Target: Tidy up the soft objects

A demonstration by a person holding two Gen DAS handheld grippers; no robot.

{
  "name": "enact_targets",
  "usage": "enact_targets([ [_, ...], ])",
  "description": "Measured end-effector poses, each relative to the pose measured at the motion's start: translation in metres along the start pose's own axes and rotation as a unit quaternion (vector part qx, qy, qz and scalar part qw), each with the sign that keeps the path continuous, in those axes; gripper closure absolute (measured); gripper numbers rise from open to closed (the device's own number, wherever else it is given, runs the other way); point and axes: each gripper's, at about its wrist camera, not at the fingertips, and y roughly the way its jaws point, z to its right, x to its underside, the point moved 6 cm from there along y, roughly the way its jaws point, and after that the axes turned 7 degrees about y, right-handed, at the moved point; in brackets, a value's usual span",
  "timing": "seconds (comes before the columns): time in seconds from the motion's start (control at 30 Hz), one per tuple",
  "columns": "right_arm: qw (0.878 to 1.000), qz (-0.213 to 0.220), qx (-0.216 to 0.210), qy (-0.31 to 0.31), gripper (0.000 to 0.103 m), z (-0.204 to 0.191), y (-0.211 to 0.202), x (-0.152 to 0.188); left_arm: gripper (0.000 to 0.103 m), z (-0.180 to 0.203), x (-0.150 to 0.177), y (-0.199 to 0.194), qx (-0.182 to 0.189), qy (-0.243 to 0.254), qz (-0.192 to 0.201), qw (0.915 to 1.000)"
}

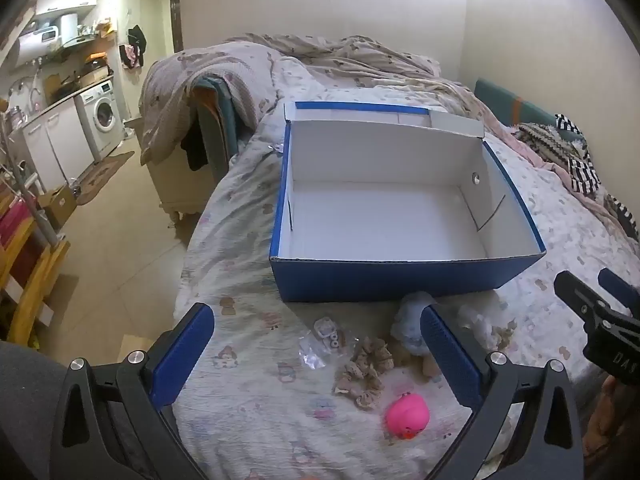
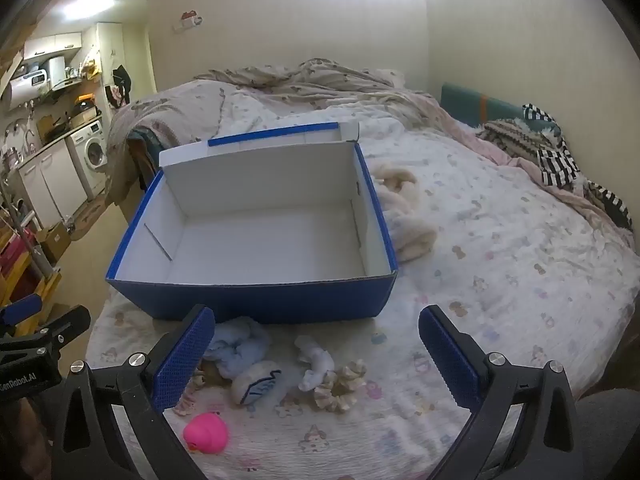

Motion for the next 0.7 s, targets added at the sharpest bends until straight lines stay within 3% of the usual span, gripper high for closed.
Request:
enact_targets([
  [0.7,1.000,-0.004,0.005,-0.002,0.000,-0.0002,0.0014,0.0017,0.000,-0.0054,-0.0009,0.0047,-0.005,-0.014,-0.004,0.9999],
])
